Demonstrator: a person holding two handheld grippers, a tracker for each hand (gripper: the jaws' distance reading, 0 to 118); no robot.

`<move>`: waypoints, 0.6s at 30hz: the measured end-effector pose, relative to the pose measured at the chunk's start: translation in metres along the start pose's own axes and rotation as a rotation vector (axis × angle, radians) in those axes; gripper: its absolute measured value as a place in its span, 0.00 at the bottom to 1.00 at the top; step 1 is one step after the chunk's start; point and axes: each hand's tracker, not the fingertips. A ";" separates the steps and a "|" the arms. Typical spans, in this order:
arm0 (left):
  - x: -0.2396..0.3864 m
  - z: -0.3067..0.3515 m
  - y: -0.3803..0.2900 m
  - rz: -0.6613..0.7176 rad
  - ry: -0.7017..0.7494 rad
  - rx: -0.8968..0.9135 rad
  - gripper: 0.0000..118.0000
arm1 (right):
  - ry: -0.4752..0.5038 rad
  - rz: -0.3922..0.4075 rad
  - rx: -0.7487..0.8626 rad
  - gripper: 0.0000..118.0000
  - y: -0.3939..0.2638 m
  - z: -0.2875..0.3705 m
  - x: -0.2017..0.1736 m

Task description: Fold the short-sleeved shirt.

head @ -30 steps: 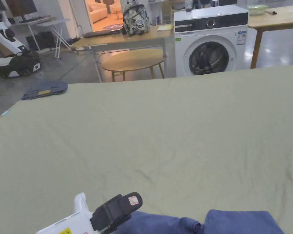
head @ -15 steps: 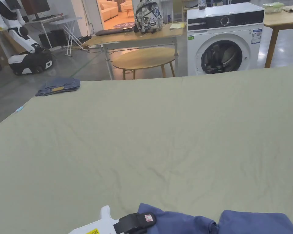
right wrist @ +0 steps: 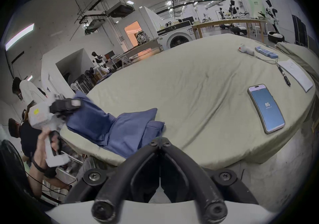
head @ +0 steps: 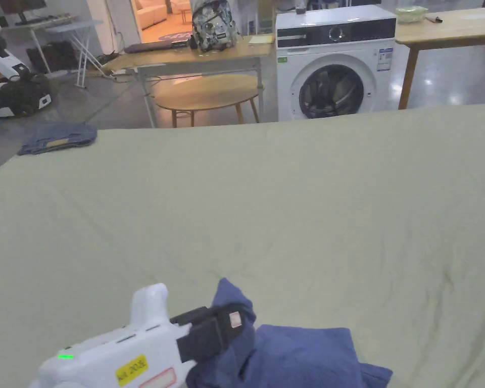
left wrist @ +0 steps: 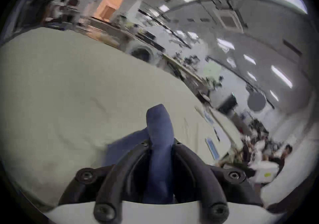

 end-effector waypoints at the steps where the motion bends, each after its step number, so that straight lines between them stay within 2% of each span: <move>1: 0.009 -0.029 -0.009 -0.032 0.026 -0.051 0.09 | -0.001 0.001 -0.001 0.00 -0.001 0.002 -0.001; 2: 0.016 -0.052 -0.016 -0.040 0.081 -0.115 0.09 | -0.008 0.005 0.002 0.00 -0.003 0.006 -0.004; 6: 0.031 -0.113 -0.045 -0.005 -0.079 -0.256 0.10 | -0.032 0.026 0.010 0.00 -0.008 0.016 -0.005; 7: 0.031 -0.117 -0.048 -0.002 -0.130 -0.253 0.25 | -0.034 0.022 0.009 0.00 -0.009 0.017 -0.003; 9: 0.028 -0.111 -0.042 0.042 -0.229 -0.240 0.71 | -0.042 0.003 0.005 0.00 -0.011 0.016 0.002; 10: 0.025 -0.104 -0.039 0.074 -0.271 -0.193 0.78 | -0.044 -0.003 0.002 0.00 -0.011 0.016 0.004; 12: 0.021 -0.082 -0.026 0.130 -0.300 -0.131 0.78 | -0.047 -0.011 0.000 0.00 -0.011 0.016 0.006; 14: 0.009 -0.078 -0.025 0.217 -0.240 -0.131 0.77 | -0.050 -0.013 -0.004 0.00 -0.013 0.014 0.008; 15: 0.000 -0.081 -0.031 0.225 -0.236 -0.125 0.70 | -0.051 -0.012 -0.006 0.00 -0.013 0.014 0.009; 16: 0.000 -0.087 -0.037 0.195 -0.238 -0.138 0.36 | -0.051 -0.010 -0.009 0.00 -0.014 0.013 0.009; 17: 0.005 -0.098 -0.046 0.151 -0.172 -0.193 0.00 | -0.053 -0.010 -0.013 0.00 -0.014 0.012 0.008; 18: 0.009 -0.109 -0.057 0.094 -0.106 -0.204 0.00 | -0.054 -0.009 -0.017 0.00 -0.013 0.012 0.006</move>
